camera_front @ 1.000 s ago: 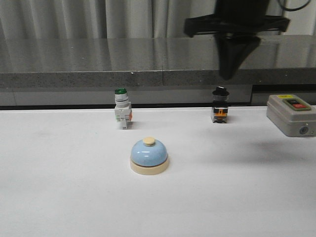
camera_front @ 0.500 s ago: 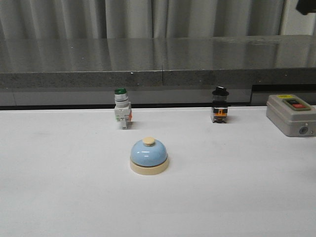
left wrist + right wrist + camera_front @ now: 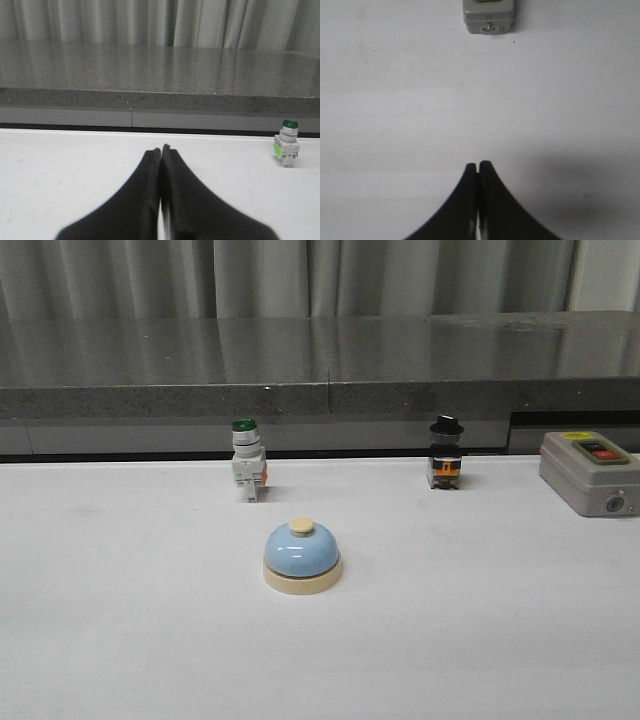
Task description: Place and press bell with both arms
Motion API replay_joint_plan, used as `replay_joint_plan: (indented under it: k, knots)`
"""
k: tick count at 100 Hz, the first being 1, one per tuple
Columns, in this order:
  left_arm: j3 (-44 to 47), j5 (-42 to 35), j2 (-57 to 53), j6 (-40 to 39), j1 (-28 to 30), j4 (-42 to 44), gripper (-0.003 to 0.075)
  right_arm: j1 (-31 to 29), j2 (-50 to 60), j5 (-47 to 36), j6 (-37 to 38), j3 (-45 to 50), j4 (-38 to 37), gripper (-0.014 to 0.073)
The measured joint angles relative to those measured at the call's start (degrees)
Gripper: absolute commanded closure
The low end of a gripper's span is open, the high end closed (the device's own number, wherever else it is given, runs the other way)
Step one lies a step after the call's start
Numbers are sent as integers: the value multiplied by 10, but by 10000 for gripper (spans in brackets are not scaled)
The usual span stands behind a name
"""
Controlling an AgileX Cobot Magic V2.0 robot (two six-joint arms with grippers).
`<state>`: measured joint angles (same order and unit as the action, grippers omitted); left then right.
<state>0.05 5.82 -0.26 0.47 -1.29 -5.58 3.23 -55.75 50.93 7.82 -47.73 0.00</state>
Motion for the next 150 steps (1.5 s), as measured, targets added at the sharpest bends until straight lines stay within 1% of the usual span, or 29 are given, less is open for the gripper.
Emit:
replay_joint_plan:
  k: [43,67,85,98,112,126,150]
  knots:
    - [0,0,0,0,0,0,739,0,237,-46,0,105,0,662]
    - [0,0,0,0,0,0,739,0,358,-88,0,169,0,662]
    - [0,0,0,0,0,0,739,0,449,-142,0,228,0,662]
    - [0,0,0,0,0,0,739,0,509,-206,1,279,0,662]
    - [0,0,0,0,0,0,739,0,555,-288,1,331,0,662]
    - [0,0,0,0,0,0,739,0,564,-357,1,385,0,662]
    - [0,0,0,0,0,0,739,0,564,-420,1,475,0,662]
